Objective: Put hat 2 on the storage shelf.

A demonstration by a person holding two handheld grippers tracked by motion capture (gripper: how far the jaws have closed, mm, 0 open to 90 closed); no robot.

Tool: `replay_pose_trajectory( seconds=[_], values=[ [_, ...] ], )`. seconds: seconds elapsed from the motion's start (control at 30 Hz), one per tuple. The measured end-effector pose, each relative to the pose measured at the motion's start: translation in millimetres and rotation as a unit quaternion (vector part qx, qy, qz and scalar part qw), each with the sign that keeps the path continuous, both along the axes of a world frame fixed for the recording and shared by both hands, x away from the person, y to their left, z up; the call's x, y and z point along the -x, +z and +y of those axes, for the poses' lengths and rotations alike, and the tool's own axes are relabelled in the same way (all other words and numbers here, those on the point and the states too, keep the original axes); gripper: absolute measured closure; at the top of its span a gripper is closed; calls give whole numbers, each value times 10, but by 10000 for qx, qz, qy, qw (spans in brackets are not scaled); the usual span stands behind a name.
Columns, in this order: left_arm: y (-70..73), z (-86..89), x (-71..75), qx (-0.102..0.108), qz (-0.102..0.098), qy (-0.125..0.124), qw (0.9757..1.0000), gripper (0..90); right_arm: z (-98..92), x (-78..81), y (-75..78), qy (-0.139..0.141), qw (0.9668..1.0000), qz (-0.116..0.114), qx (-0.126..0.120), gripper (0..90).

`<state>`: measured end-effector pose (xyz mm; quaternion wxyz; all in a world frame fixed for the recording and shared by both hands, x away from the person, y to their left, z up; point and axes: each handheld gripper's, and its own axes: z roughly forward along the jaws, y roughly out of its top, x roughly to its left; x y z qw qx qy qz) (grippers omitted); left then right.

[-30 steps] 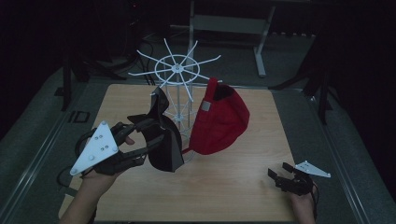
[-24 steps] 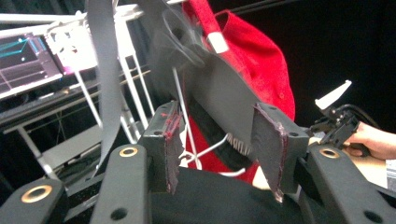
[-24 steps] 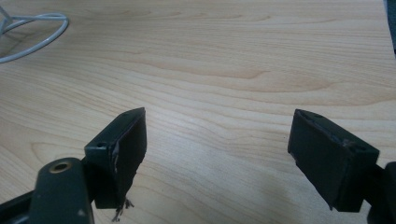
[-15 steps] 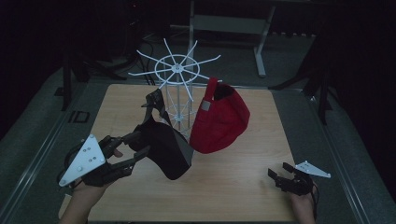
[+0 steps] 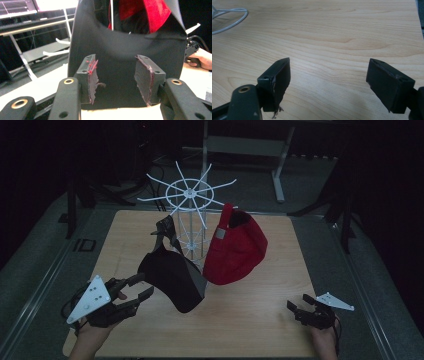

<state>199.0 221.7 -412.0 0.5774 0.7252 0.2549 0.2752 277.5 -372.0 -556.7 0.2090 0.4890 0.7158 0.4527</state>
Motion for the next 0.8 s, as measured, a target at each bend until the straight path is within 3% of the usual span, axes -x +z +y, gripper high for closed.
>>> replay_pose_trajectory(
  seconds=[0.13,0.33,0.8],
  values=[
    [-114,39,-19,45,132,23,9999,530,0,3,1,-15,10000,-18,-10,194],
    [-401,121,-81,87,387,68,9992,530,0,12,4,-65,10000,-69,-4,193],
    [-956,347,-202,91,1042,451,9935,514,-3,15,5,-145,9998,-123,13,179]
  ],
)
